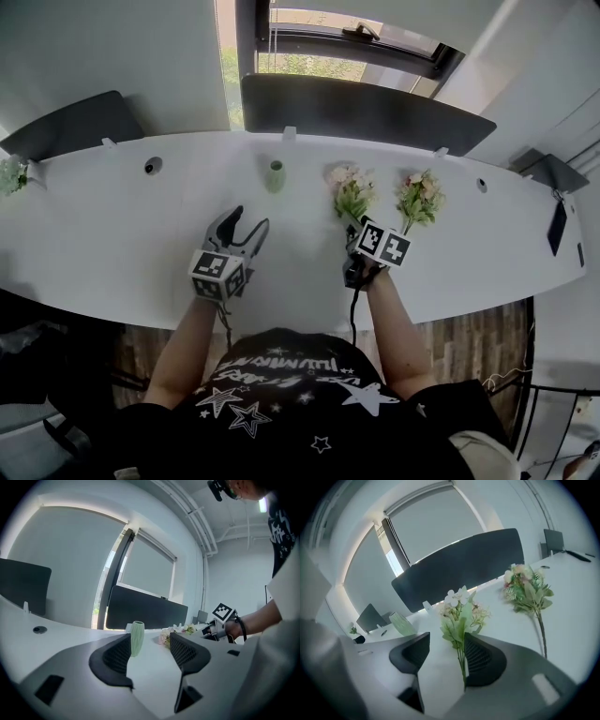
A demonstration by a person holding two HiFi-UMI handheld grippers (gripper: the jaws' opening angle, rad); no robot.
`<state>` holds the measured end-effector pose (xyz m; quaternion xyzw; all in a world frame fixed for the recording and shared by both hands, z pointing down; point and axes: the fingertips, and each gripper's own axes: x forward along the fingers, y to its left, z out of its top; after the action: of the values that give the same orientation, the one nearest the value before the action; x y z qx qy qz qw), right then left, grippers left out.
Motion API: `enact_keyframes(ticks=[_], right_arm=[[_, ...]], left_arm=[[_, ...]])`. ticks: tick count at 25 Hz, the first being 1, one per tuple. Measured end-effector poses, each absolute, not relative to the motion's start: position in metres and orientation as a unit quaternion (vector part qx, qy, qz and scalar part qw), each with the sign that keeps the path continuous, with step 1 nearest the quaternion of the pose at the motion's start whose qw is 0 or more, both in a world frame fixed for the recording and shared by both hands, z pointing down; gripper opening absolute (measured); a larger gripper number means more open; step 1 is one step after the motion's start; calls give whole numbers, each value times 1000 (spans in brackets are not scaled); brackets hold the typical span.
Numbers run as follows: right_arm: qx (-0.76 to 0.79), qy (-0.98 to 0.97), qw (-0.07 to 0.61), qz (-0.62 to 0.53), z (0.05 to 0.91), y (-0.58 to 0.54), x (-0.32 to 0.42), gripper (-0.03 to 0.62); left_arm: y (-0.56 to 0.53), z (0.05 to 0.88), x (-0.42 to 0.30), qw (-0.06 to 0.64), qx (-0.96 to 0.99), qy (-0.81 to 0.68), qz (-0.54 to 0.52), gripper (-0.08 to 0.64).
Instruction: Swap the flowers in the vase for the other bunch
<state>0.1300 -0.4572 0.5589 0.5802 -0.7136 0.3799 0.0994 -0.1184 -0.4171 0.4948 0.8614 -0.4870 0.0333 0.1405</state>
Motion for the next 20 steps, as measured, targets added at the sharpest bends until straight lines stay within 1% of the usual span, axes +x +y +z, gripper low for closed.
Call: enact_keyframes(ticks=[2, 3, 4, 6, 7, 9, 13, 17, 20], right_arm=[[591, -713, 85, 367, 547, -451, 131, 216], [595, -714, 78, 360, 540, -447, 130, 194], [598, -717, 70, 352, 533, -443, 128, 149], [597, -725, 54, 338, 520, -433, 122, 25], [592, -733, 46, 332, 514, -427, 117, 15], [572, -754, 36, 321, 500, -413, 101, 3], [540, -790, 27, 288, 475, -379, 73, 3], [539, -799, 34, 265, 465, -342, 62, 3], [546, -795, 38, 262, 467, -313, 61, 3]], left_arm=[[-409, 490, -122, 133, 862, -488, 37, 221], [-404, 487, -124, 132, 862, -488, 38, 177], [-399, 485, -125, 133, 862, -487, 36, 125], [-387, 480, -127, 137, 866, -480, 29, 50], [-381, 479, -128, 139, 868, -476, 27, 28], [-368, 475, -130, 138, 872, -469, 23, 9], [-341, 472, -133, 123, 881, -455, 36, 8], [-315, 472, -132, 107, 890, -439, 54, 8], [-300, 469, -132, 113, 890, -441, 33, 8]])
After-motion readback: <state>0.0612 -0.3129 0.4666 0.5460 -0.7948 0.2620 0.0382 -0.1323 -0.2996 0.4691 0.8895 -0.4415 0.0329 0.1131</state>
